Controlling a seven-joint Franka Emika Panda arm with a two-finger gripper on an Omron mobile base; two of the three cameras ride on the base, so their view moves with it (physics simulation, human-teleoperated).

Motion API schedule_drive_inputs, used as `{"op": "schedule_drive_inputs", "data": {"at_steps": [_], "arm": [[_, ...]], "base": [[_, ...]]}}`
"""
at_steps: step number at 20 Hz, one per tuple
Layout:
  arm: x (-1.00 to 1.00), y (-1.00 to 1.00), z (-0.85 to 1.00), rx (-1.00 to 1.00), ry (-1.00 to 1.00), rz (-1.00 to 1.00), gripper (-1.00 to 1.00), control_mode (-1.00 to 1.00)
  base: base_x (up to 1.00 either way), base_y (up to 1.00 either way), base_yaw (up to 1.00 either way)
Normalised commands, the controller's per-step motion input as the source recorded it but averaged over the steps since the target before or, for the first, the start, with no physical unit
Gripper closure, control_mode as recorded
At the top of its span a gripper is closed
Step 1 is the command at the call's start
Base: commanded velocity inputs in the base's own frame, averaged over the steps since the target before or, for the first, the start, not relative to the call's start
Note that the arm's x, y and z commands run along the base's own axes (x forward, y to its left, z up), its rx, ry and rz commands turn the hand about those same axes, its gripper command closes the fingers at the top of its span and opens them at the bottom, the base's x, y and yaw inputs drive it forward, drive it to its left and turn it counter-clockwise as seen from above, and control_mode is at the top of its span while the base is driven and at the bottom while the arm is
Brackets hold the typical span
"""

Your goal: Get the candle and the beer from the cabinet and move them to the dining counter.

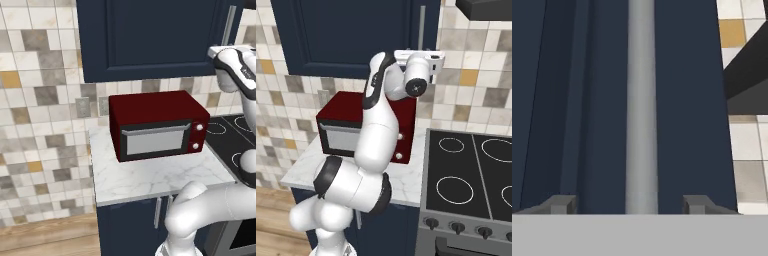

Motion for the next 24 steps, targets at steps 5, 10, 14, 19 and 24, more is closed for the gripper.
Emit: {"op": "schedule_drive_inputs", "data": {"at_steps": [5,10,14,19,24], "arm": [[0.24,0.0,-0.13,0.0,0.01,0.0,1.0,-1.0],[0.02,0.04,-0.13,-0.06,0.04,0.0,1.0,-1.0],[0.0,0.32,-0.13,-0.1,0.06,0.0,1.0,-1.0],[-0.01,0.4,-0.11,-0.1,0.1,0.0,1.0,-1.0],[-0.45,0.23,-0.07,-0.04,0.02,0.01,1.0,-1.0]], "base": [[0.0,0.0,0.0],[0.0,0.0,0.0],[0.0,0.0,0.0],[0.0,0.0,0.0],[0.0,0.0,0.0]]}}
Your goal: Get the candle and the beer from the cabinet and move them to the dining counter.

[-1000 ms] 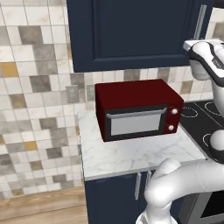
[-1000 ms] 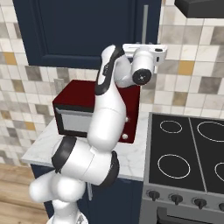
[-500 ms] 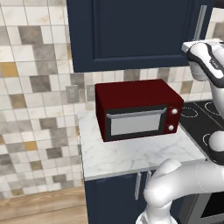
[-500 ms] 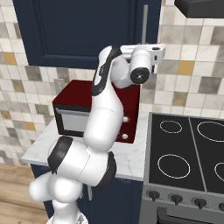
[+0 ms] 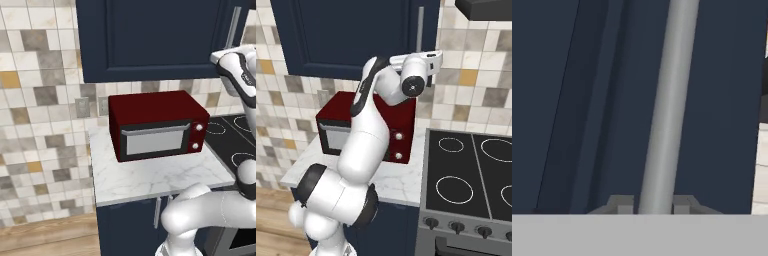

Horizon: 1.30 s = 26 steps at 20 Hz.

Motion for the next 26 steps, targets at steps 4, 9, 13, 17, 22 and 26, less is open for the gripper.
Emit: {"op": "schedule_drive_inputs", "data": {"at_steps": [4,9,13,17,22,26], "arm": [[-0.87,0.41,0.0,-0.02,0.0,0.06,1.0,-1.0],[-1.0,0.47,0.01,-0.02,0.0,0.08,1.0,-1.0],[-1.0,0.52,0.05,-0.01,0.0,0.1,1.0,-1.0],[-1.0,0.49,0.09,-0.01,0.02,0.11,1.0,-1.0],[-1.0,0.57,0.03,-0.01,0.04,0.09,1.0,-1.0],[-1.0,0.56,-0.2,-0.01,-0.01,0.08,-1.0,-1.0]], "base": [[0.0,0.0,0.0],[0.0,0.0,0.0],[0.0,0.0,0.0],[0.0,0.0,0.0],[0.0,0.0,0.0],[0.0,0.0,0.0]]}}
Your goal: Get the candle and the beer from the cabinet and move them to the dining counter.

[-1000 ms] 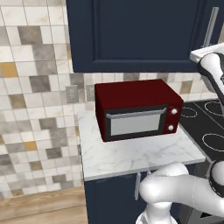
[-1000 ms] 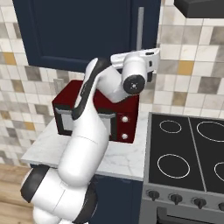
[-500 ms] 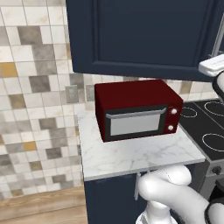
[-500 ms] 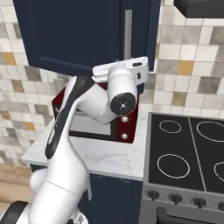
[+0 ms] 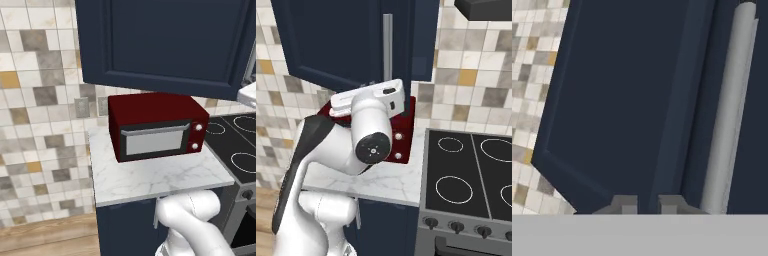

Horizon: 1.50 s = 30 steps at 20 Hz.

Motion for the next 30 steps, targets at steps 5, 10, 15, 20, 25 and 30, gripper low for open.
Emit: {"op": "schedule_drive_inputs", "data": {"at_steps": [5,10,15,20,25,30], "arm": [[-0.95,0.15,-0.06,0.03,0.0,0.03,-1.0,-1.0],[-0.56,-0.75,0.03,0.15,0.0,0.07,-1.0,-1.0],[0.05,-0.97,0.0,0.12,0.01,0.14,-1.0,-1.0],[0.54,-0.8,-0.13,0.11,0.02,0.19,-1.0,-1.0],[0.77,-0.62,-0.32,0.09,0.0,0.25,-1.0,-1.0],[0.65,-0.17,-0.36,-0.03,0.01,0.07,-1.0,-1.0]], "base": [[0.0,0.0,0.0],[0.0,0.0,0.0],[0.0,0.0,0.0],[0.0,0.0,0.0],[0.0,0.0,0.0],[0.0,0.0,0.0]]}}
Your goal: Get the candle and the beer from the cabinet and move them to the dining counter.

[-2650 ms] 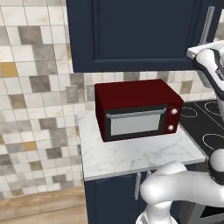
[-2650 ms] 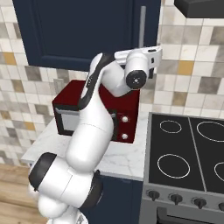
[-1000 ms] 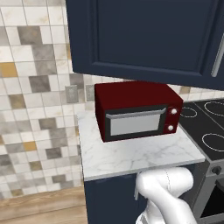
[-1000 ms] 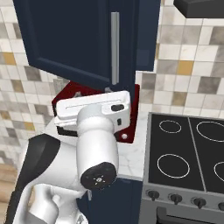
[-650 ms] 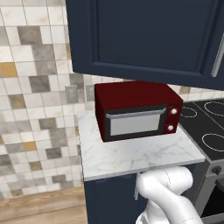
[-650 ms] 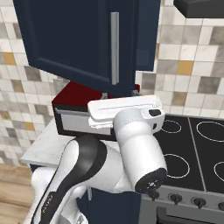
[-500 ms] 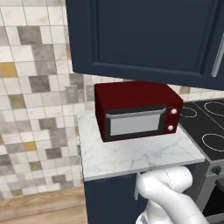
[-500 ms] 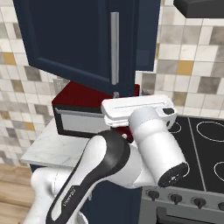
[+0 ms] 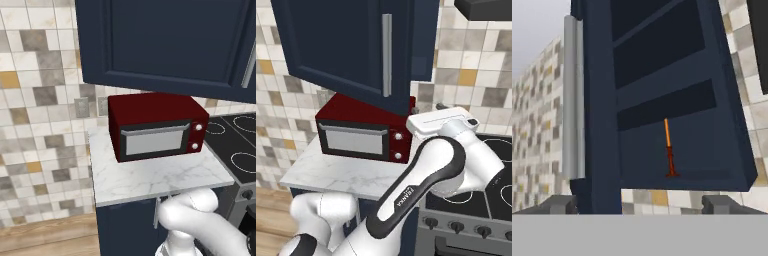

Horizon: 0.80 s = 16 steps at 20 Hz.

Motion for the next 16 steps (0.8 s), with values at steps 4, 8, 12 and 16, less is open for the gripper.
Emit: {"op": "schedule_drive_inputs", "data": {"at_steps": [4,8,12,16], "arm": [[0.77,-0.25,-0.13,0.0,0.0,0.24,-1.0,-1.0],[0.58,-0.13,0.0,0.0,0.0,0.35,-1.0,-1.0],[0.43,-0.14,0.0,0.0,0.0,0.4,-1.0,-1.0],[0.16,-0.04,0.0,0.0,0.0,0.41,-1.0,-1.0]], "base": [[0.0,0.0,0.0],[0.0,0.0,0.0],[0.0,0.0,0.0],[0.0,0.0,0.0]]}}
